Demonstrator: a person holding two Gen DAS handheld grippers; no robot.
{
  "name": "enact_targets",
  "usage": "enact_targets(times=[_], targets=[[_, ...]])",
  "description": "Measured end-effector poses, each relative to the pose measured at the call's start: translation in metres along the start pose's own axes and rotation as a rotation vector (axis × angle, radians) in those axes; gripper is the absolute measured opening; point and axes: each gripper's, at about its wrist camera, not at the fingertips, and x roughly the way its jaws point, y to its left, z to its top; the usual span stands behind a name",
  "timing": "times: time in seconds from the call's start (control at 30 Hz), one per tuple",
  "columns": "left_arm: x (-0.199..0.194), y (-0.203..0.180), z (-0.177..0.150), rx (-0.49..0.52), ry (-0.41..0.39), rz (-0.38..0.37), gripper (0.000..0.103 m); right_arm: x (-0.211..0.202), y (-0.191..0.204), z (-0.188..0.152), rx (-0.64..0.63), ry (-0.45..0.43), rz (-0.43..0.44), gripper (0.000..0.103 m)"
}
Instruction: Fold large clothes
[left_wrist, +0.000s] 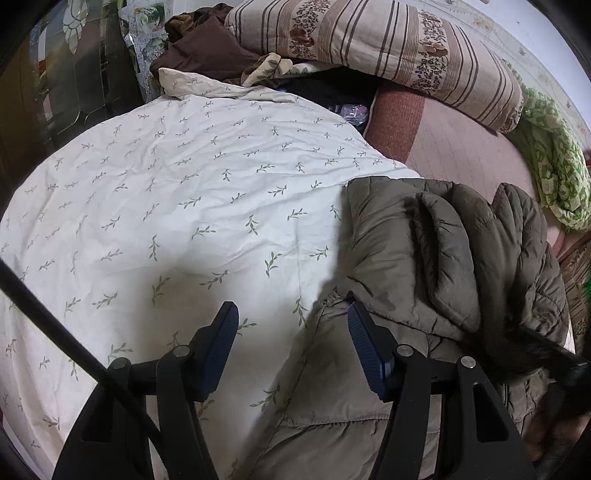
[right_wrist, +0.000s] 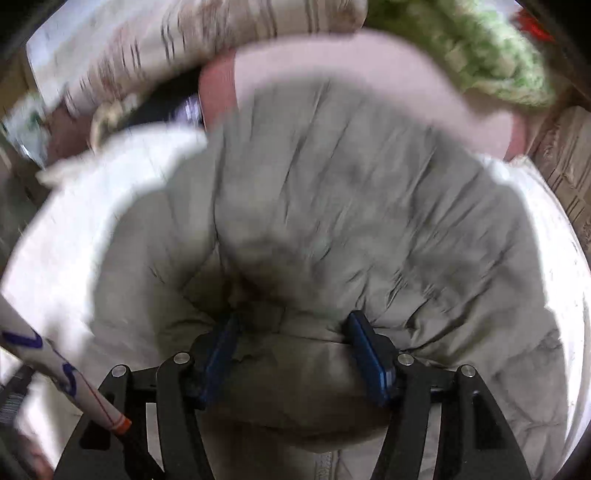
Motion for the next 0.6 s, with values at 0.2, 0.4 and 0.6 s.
enact_targets(times=[0.2, 0.4, 0.6], targets=[[-0.003, 0.000, -0.002, 0.008, -0.007, 0.000, 0.061, -0.042, -0.017, 0.002, 0.005, -0.002, 0.085, 0.070], [-0.023, 0.003, -0.004, 0.038, -0.013, -0.030, 0.061, -0.111, -0.103, -0.042, 0.082, 0.030, 0.165, 0.070], [-0.051, 0.024, -0.024, 0.020, 0.028, -0.132, 0.061, -0.159, -0.208, -0.098, 0.136, 0.005, 0.038, 0.073]])
